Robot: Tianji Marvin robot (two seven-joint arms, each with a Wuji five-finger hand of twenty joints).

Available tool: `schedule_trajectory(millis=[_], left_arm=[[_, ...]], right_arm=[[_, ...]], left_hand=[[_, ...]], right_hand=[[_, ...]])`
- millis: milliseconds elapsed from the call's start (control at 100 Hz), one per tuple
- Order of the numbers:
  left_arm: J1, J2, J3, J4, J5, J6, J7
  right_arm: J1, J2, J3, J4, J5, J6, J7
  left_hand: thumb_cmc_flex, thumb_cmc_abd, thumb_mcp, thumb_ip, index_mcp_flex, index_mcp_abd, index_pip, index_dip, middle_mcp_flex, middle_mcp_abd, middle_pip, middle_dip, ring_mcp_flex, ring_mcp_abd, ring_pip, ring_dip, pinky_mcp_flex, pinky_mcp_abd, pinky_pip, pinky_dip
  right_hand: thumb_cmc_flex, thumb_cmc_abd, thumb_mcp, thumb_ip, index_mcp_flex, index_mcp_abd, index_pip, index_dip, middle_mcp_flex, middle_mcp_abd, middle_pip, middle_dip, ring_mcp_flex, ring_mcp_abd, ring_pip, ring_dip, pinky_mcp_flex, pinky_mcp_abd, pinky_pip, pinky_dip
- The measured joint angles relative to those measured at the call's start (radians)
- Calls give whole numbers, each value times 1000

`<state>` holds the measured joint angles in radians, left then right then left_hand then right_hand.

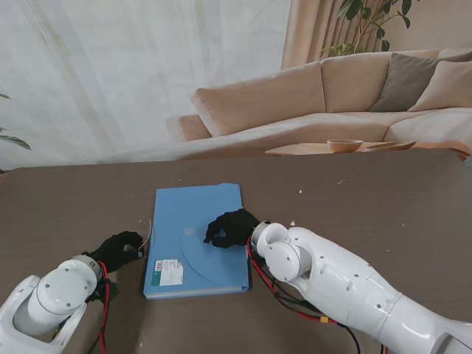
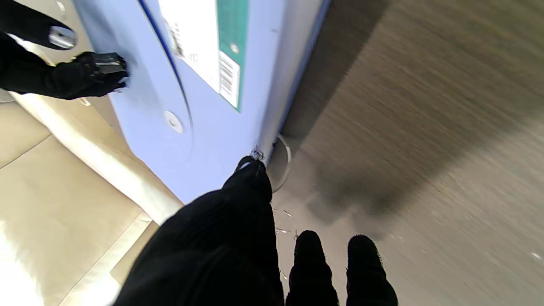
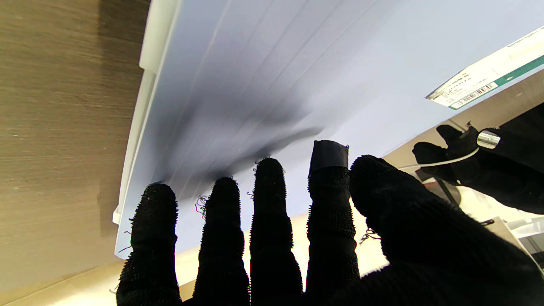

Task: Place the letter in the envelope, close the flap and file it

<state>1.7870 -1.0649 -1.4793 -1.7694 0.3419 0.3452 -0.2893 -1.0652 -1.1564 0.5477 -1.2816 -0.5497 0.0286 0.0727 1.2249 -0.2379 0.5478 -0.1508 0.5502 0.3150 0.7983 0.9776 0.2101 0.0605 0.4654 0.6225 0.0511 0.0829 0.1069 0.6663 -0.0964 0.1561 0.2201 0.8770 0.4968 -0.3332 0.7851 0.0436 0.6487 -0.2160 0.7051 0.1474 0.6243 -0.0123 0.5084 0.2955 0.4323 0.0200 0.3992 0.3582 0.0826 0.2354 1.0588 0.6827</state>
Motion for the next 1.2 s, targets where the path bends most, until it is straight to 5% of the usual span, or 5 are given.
schedule_trajectory(millis=[240, 340, 720, 1060, 1200], left_arm=[[21, -6, 1, -20, -31, -79, 23], [28, -7, 8, -32, -8, -92, 37], [30, -2, 33, -50, 58, -158, 26], [4, 6, 67, -49, 74, -152, 7], [-12, 8, 90, -42, 128, -153, 11]], right_arm=[[-16, 8, 17, -19, -41, 7, 3], [-34, 14, 34, -37, -58, 22, 3], [-38, 27, 21, -52, -116, 69, -19], [59, 9, -86, 22, -134, 74, -25], [69, 3, -96, 35, -151, 72, -39]], left_hand=[[2, -13, 0, 0, 49, -8, -49, -89, 0, -1, -41, -12, 0, -23, -14, -72, 7, -27, -23, -70], [3, -13, 0, 11, 79, -24, -89, -155, -9, -3, -68, -12, 0, -31, -15, -90, 13, -38, -26, -104], [16, 56, -84, 87, 104, -76, -461, -538, -10, -41, -166, -2, 0, -53, -30, -207, 27, -64, -60, -244], [16, 67, -74, 96, 104, -88, -485, -564, -10, -49, -177, -2, 0, -62, -39, -227, 29, -74, -61, -270], [16, 68, -74, 96, 104, -125, -485, -564, -10, -50, -177, -2, 0, -62, -39, -227, 29, -74, -61, -271]], right_hand=[[0, 19, 2, 0, -41, 1, -90, 4, 0, 0, 0, 0, 0, 0, -1, -2, 6, 5, -2, -11], [0, 53, -31, 63, -96, 1, -190, 40, -34, 9, 15, 9, 0, 0, 9, 8, 13, 7, -1, -1], [0, 53, -29, 100, -174, 1, -238, 43, -137, 45, 269, 252, -56, 42, 414, 244, 71, -48, 236, 180], [0, 71, -33, 100, -166, -27, -223, 44, -180, 37, 361, 365, -88, 41, 564, 321, 70, -74, 271, 203], [0, 83, -45, 102, -132, -28, -208, 67, -288, 7, 213, 272, -157, 37, 381, 235, 17, -84, 178, 176]])
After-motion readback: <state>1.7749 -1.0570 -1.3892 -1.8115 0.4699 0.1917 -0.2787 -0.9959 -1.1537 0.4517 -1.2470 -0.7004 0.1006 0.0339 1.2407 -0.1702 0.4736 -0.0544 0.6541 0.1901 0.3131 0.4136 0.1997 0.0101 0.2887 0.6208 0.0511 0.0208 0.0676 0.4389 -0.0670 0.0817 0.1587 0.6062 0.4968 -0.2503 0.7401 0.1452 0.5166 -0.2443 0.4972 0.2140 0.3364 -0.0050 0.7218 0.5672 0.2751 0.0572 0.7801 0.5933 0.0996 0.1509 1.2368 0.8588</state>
